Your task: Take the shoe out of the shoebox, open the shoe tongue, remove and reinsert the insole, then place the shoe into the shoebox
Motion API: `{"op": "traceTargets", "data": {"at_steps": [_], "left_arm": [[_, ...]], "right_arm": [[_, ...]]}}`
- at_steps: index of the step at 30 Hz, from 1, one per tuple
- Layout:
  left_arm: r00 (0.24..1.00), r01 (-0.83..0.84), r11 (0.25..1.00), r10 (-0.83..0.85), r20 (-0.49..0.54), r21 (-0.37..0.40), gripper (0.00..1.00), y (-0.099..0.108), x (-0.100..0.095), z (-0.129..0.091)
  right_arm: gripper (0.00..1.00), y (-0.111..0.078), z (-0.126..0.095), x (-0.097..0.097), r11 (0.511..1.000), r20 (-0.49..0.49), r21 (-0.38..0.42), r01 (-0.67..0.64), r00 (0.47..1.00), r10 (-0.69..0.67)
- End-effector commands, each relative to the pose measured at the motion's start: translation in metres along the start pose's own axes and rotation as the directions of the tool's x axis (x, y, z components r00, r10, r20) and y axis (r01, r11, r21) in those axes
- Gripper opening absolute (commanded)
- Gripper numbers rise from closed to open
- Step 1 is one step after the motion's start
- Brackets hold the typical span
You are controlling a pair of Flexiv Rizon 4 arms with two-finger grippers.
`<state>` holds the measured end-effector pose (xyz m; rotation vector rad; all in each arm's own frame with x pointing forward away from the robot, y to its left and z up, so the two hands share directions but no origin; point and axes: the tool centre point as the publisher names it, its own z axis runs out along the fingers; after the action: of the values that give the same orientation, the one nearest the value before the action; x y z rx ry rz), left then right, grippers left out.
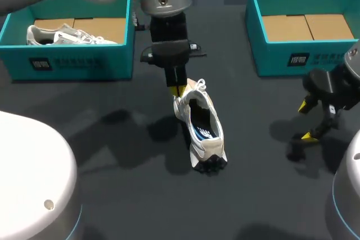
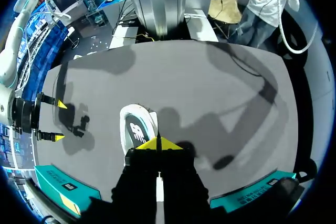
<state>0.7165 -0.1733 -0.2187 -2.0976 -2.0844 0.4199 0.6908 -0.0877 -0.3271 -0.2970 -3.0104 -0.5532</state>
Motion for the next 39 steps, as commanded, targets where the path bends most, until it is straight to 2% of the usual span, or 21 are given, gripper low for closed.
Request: {"op": "traceTargets", "data": {"at_steps": [1, 12, 21, 24, 39], "left_arm": [[0.991, -0.002, 1.0, 0.002, -0.136, -0.001, 0.0, 0.0, -0.013, 0.011], [0.989, -0.006, 1.0, 0.004, -0.145, -0.012, 0.0, 0.002, -0.013, 0.01], [0.985, -0.013, 0.999, 0.006, -0.17, -0.038, 0.0, 0.003, -0.025, 0.043], [0.985, -0.017, 1.0, 0.013, -0.17, -0.023, 0.0, 0.005, -0.027, 0.055], [0.979, 0.014, 1.0, -0.017, -0.202, -0.015, 0.0, 0.016, -0.028, 0.103]], "right_arm": [[1.0, 0.0, 0.0, 0.001, 1.0, 0.003, 0.001, 0.0, 1.0, 0.0], [1.0, 0.0, 0.0, 0.001, 1.0, 0.003, 0.001, 0.0, 1.0, 0.0], [1.0, 0.0, 0.0, 0.001, 1.0, 0.003, 0.001, 0.0, 1.0, 0.0], [1.0, 0.0, 0.0, 0.001, 1.0, 0.003, 0.001, 0.0, 1.0, 0.0], [1.0, 0.0, 0.0, 0.001, 1.0, 0.003, 0.001, 0.0, 1.0, 0.0]]}}
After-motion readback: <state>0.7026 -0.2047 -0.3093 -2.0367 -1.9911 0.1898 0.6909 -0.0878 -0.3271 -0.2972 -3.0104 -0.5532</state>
